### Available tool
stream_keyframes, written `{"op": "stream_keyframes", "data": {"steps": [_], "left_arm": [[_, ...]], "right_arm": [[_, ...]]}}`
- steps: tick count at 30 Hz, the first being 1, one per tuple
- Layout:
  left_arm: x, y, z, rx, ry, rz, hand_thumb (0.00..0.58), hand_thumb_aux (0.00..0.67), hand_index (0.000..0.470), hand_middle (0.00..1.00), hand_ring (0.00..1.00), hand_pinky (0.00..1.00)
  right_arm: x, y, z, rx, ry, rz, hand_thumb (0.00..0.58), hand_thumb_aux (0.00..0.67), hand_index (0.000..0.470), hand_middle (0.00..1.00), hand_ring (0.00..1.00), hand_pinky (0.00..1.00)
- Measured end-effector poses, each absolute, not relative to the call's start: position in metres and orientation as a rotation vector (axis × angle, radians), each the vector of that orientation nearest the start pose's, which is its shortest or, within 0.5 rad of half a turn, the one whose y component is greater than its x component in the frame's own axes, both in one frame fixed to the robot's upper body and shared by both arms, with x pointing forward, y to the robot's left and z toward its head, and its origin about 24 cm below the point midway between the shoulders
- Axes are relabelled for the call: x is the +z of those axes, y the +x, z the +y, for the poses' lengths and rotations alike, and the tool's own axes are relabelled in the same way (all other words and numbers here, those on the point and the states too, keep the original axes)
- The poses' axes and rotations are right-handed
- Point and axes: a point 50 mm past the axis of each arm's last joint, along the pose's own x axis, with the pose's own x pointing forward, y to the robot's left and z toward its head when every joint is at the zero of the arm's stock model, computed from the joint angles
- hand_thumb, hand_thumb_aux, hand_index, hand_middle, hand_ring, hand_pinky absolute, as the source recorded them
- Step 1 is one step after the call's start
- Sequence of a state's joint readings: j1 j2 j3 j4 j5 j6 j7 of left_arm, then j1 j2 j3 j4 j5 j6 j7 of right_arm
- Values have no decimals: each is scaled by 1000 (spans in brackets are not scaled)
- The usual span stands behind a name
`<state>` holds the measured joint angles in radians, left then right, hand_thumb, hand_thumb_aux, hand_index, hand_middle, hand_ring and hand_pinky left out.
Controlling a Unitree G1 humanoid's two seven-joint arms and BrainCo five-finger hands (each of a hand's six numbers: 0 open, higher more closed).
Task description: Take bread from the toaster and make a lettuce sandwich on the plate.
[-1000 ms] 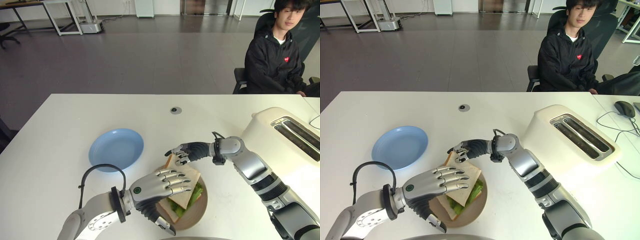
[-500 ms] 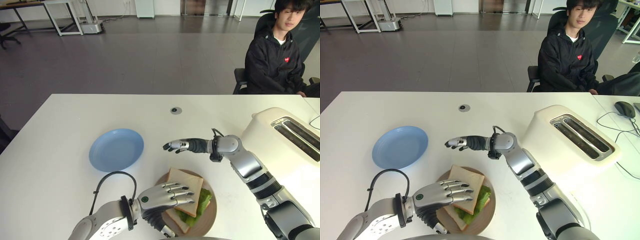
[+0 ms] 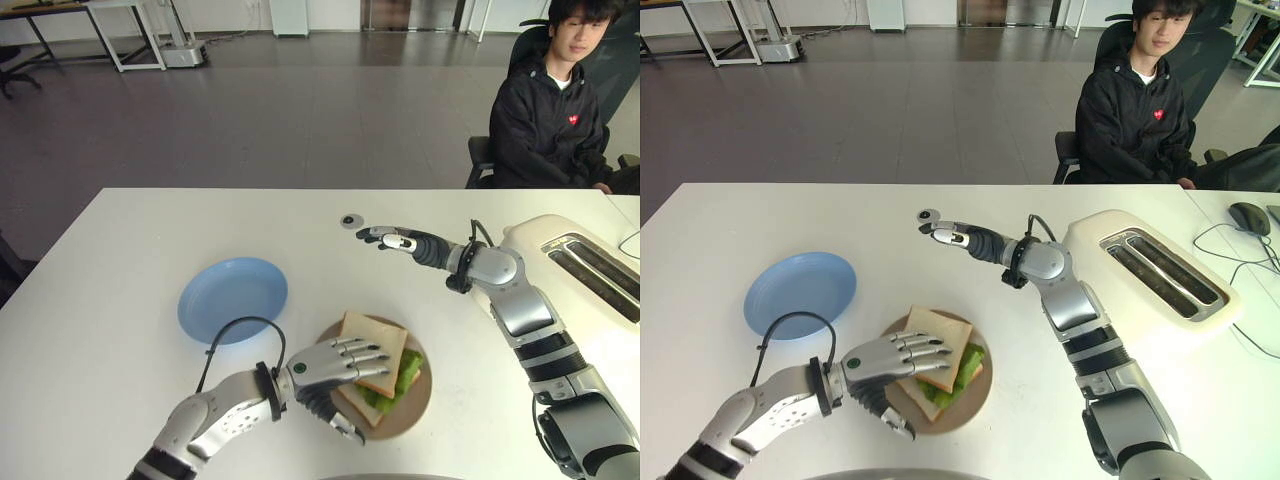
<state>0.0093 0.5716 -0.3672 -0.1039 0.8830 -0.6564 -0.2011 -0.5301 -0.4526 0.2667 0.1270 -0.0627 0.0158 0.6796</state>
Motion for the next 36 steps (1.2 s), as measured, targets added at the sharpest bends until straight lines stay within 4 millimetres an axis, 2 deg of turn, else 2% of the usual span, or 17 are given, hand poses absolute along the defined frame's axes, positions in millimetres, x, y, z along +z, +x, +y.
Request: {"op": "stream_keyframes", "data": {"steps": [2, 5, 7, 8, 11, 13, 15, 16, 17, 18, 19, 23, 25, 27, 29, 32, 36], "left_arm": [[51, 210, 119, -945, 1363, -592, 0, 0, 0, 0, 0, 0], [59, 217, 118, -851, 1357, -672, 0, 0, 0, 0, 0, 0], [75, 222, 118, -761, 1337, -760, 0, 0, 0, 0, 0, 0], [93, 222, 120, -680, 1301, -851, 0, 0, 0, 0, 0, 0], [128, 212, 136, -535, 1168, -976, 0, 0, 0, 0, 0, 0], [136, 201, 151, -516, 1116, -959, 0, 0, 0, 0, 0, 0], [137, 187, 162, -574, 1069, -912, 0, 0, 0, 0, 0, 0], [131, 177, 171, -654, 1067, -828, 187, 118, 83, 0, 0, 0], [127, 173, 176, -694, 1071, -772, 501, 423, 297, 0, 0, 0], [120, 167, 182, -760, 1076, -681, 580, 670, 470, 149, 149, 149], [109, 162, 192, -845, 1101, -543, 580, 670, 470, 1000, 1000, 1000], [88, 151, 198, -1011, 1101, -309, 580, 670, 470, 1000, 1000, 1000], [80, 147, 194, -1073, 1087, -256, 580, 670, 470, 1000, 1000, 1000], [66, 143, 186, -1146, 1085, -199, 580, 670, 470, 1000, 1000, 1000], [51, 149, 180, -1162, 1124, -167, 580, 670, 470, 1000, 1000, 1000], [42, 166, 172, -1134, 1194, -202, 580, 670, 470, 1000, 1000, 1000], [39, 187, 159, -1058, 1252, -279, 580, 670, 470, 1000, 1000, 1000]], "right_arm": [[131, 317, -132, 873, -731, -133, 0, 0, 0, 0, 0, 0], [128, 311, -142, 866, -796, -152, 0, 0, 0, 0, 0, 0], [129, 307, -146, 859, -845, -180, 0, 0, 0, 0, 0, 0], [131, 302, -151, 859, -883, -203, 0, 0, 0, 0, 0, 0], [135, 289, -162, 856, -977, -247, 0, 0, 0, 0, 0, 0], [141, 285, -171, 831, -1009, -270, 0, 0, 0, 0, 0, 0], [149, 279, -177, 831, -1046, -307, 0, 0, 0, 0, 0, 0], [151, 271, -181, 875, -1104, -330, 0, 0, 0, 0, 0, 0], [151, 267, -185, 896, -1135, -334, 0, 0, 0, 522, 522, 522], [150, 258, -189, 951, -1180, -331, 496, 415, 291, 969, 969, 969], [144, 245, -196, 1038, -1212, -289, 580, 670, 470, 980, 980, 980], [121, 211, -202, 1257, -1217, -149, 580, 670, 470, 969, 969, 969], [110, 203, -200, 1326, -1212, -98, 580, 670, 470, 957, 957, 957], [89, 195, -196, 1414, -1213, -8, 580, 670, 470, 949, 949, 949], [67, 191, -194, 1461, -1201, 81, 580, 670, 470, 929, 929, 929], [51, 195, -188, 1496, -1196, 122, 580, 670, 470, 933, 933, 933], [42, 212, -171, 1449, -1139, 49, 580, 670, 470, 918, 918, 918]]}}
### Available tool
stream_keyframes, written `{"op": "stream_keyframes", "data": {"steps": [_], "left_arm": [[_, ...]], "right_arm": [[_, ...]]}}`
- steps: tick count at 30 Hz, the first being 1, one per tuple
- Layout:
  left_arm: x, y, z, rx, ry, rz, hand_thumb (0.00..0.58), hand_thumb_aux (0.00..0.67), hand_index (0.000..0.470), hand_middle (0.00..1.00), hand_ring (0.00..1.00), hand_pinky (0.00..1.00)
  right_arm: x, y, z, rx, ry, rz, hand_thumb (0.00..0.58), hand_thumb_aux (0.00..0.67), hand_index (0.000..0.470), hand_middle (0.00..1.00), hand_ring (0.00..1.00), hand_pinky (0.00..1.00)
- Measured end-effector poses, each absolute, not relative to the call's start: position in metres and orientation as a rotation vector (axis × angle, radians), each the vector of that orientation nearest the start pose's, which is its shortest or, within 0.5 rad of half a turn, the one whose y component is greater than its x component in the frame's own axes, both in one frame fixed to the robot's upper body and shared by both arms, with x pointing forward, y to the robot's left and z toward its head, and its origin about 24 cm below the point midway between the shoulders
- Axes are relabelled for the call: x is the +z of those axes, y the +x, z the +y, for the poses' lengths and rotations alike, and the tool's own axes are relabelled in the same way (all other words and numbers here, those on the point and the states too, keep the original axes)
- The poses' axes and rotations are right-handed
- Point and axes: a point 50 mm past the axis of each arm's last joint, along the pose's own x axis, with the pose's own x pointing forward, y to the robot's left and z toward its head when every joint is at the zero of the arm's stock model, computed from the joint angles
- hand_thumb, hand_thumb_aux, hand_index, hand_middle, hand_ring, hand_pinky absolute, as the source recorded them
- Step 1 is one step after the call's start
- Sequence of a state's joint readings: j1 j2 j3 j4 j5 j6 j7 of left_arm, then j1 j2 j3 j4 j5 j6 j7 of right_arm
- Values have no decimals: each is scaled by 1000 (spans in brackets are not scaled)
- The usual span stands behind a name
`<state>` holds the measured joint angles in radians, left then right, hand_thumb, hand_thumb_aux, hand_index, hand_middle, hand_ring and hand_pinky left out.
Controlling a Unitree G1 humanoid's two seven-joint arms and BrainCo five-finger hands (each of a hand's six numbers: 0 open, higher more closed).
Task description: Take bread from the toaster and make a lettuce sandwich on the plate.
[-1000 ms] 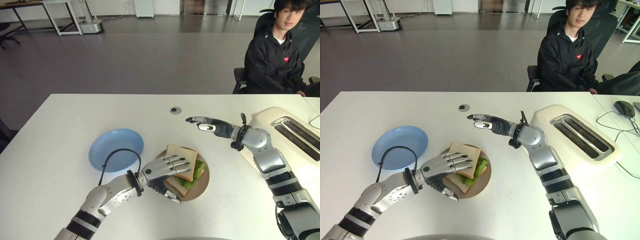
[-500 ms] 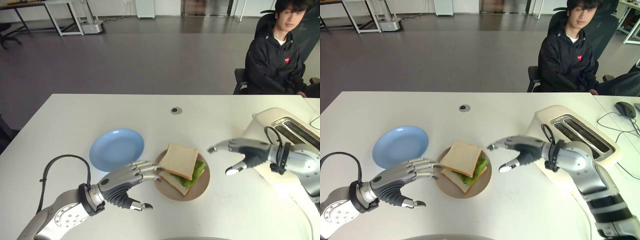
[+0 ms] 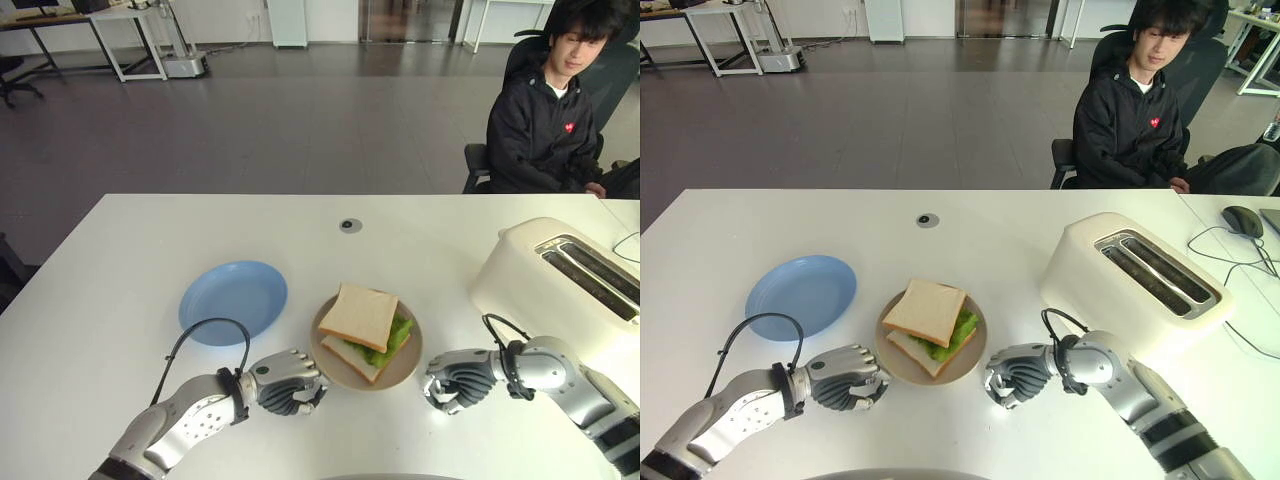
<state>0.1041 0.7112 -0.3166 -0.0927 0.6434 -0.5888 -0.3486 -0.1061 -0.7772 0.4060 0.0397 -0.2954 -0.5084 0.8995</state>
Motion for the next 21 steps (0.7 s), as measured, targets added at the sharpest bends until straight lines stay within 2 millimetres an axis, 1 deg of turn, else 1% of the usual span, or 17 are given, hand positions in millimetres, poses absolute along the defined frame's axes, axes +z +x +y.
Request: {"op": "stream_keyframes", "data": {"steps": [2, 4, 6, 8, 9, 10, 11, 12, 14, 15, 16, 17, 18, 19, 20, 21], "left_arm": [[38, 195, 155, -1012, 1258, -311, 580, 670, 470, 1000, 1000, 1000], [37, 210, 146, -950, 1270, -347, 580, 670, 470, 1000, 1000, 1000], [37, 223, 140, -899, 1264, -356, 580, 670, 470, 1000, 1000, 1000], [34, 242, 134, -837, 1255, -349, 580, 670, 470, 1000, 1000, 1000], [33, 252, 131, -809, 1258, -344, 580, 670, 470, 1000, 1000, 1000], [33, 264, 127, -774, 1262, -340, 580, 670, 470, 1000, 1000, 1000], [34, 272, 126, -746, 1265, -338, 580, 670, 470, 1000, 1000, 1000], [35, 285, 125, -706, 1269, -323, 580, 670, 470, 1000, 1000, 1000], [37, 298, 125, -654, 1264, -322, 580, 670, 470, 1000, 1000, 1000], [37, 299, 126, -643, 1261, -327, 580, 670, 470, 1000, 1000, 1000], [36, 299, 126, -641, 1259, -326, 580, 670, 470, 1000, 1000, 1000], [38, 298, 126, -639, 1252, -342, 580, 670, 470, 1000, 1000, 1000], [40, 296, 125, -638, 1240, -361, 579, 646, 453, 1000, 1000, 1000], [44, 292, 126, -632, 1215, -384, 548, 512, 359, 1000, 1000, 1000], [47, 286, 128, -627, 1194, -400, 460, 365, 256, 976, 976, 976], [50, 279, 132, -621, 1167, -411, 310, 213, 149, 792, 792, 792]], "right_arm": [[39, 221, -166, 1398, -1104, 21, 580, 670, 470, 914, 914, 914], [35, 239, -160, 1286, -1042, -14, 580, 670, 470, 910, 910, 910], [34, 258, -157, 1167, -998, -22, 580, 670, 470, 918, 918, 918], [31, 280, -157, 1027, -969, -1, 580, 670, 470, 910, 910, 910], [30, 288, -158, 980, -966, 9, 580, 670, 470, 890, 890, 890], [30, 294, -157, 940, -956, 13, 580, 670, 470, 843, 843, 843], [31, 297, -156, 923, -950, 7, 580, 670, 470, 761, 761, 761], [32, 301, -153, 903, -940, -9, 580, 670, 470, 745, 745, 745], [31, 303, -151, 887, -939, -25, 580, 670, 470, 725, 725, 725], [31, 303, -150, 881, -939, -34, 577, 623, 437, 718, 718, 718], [30, 303, -149, 880, -936, -40, 559, 544, 382, 651, 651, 651], [31, 303, -146, 877, -929, -54, 516, 447, 313, 635, 635, 635], [31, 302, -146, 872, -927, -59, 395, 292, 205, 396, 396, 396], [33, 301, -146, 868, -926, -73, 36, 21, 15, 318, 318, 318], [35, 298, -148, 862, -923, -85, 0, 0, 0, 310, 310, 310], [39, 296, -152, 846, -920, -96, 0, 0, 0, 306, 306, 306]]}}
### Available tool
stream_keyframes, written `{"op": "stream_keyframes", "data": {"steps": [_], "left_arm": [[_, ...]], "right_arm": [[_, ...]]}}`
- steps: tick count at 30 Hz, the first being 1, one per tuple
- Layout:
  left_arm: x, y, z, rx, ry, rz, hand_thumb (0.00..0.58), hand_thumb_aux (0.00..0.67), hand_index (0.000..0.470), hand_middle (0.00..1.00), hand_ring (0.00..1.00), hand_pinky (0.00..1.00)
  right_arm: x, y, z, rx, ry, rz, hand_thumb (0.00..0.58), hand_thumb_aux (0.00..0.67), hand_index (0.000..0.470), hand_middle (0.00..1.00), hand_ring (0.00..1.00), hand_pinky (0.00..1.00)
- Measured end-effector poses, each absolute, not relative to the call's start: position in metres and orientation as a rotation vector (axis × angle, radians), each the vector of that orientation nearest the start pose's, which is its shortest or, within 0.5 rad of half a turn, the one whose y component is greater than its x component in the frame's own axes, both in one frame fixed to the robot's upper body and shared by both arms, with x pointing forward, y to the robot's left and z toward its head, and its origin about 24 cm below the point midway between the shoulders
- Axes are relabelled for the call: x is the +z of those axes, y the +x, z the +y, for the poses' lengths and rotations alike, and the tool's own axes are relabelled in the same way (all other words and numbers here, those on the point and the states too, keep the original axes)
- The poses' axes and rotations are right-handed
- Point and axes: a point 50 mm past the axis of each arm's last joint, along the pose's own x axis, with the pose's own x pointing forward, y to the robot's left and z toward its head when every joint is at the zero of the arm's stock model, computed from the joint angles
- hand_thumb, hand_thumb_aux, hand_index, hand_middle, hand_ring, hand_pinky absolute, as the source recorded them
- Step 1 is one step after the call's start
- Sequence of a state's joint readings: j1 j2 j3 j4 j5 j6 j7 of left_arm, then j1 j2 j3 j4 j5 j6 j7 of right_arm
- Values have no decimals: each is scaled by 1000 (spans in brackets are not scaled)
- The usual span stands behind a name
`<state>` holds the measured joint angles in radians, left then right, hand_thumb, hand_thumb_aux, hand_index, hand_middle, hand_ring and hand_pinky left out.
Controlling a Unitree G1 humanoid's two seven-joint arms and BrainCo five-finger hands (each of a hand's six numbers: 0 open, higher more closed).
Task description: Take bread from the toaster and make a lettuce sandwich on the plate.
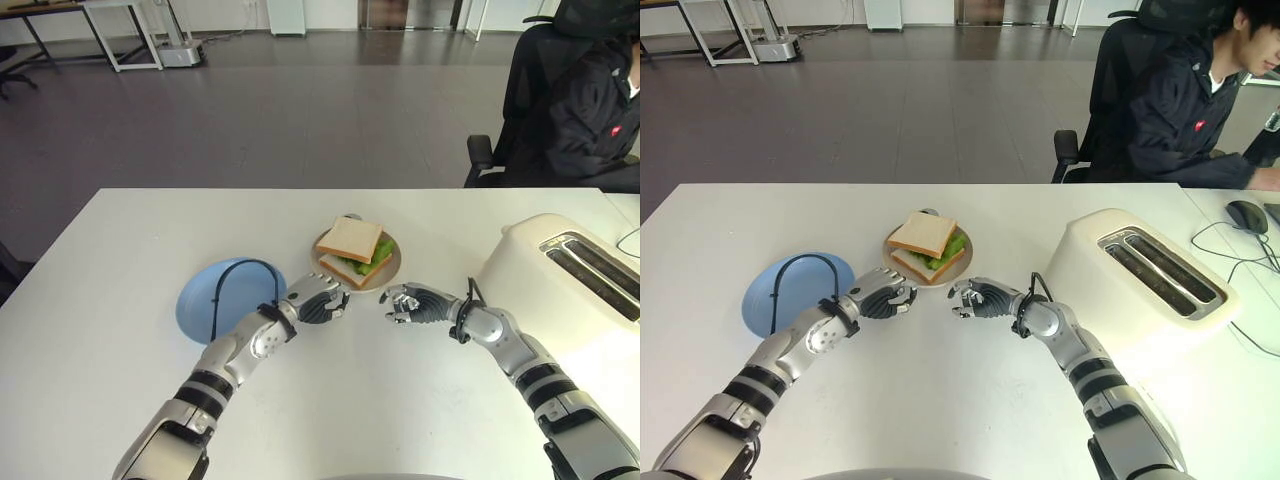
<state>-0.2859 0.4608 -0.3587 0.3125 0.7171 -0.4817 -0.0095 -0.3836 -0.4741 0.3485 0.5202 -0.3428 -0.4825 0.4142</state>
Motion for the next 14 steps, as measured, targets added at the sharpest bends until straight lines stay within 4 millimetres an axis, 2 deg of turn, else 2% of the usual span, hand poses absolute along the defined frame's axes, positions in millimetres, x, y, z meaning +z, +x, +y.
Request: {"op": "stream_keyframes", "data": {"steps": [1, 2, 3, 6, 7, 11, 14], "left_arm": [[55, 271, 136, -619, 1131, -419, 0, 0, 0, 169, 169, 169], [60, 261, 139, -626, 1091, -430, 0, 0, 0, 0, 0, 0], [68, 248, 140, -645, 1025, -451, 0, 0, 0, 0, 0, 0], [85, 233, 141, -655, 810, -495, 0, 0, 0, 0, 0, 0], [91, 235, 145, -627, 733, -508, 0, 0, 0, 0, 0, 0], [98, 249, 156, -507, 520, -519, 0, 0, 0, 0, 0, 0], [99, 251, 160, -483, 482, -522, 0, 0, 0, 0, 0, 0]], "right_arm": [[45, 294, -158, 820, -913, -113, 0, 0, 0, 208, 208, 208], [56, 295, -167, 777, -915, -137, 0, 0, 0, 90, 90, 90], [76, 298, -177, 702, -904, -192, 0, 0, 0, 0, 0, 0], [95, 300, -180, 613, -833, -278, 0, 0, 0, 0, 0, 0], [99, 301, -177, 588, -787, -315, 0, 0, 0, 0, 0, 0], [98, 298, -153, 583, -587, -428, 0, 0, 0, 0, 0, 0], [89, 298, -148, 566, -493, -441, 0, 0, 0, 0, 0, 0]]}}
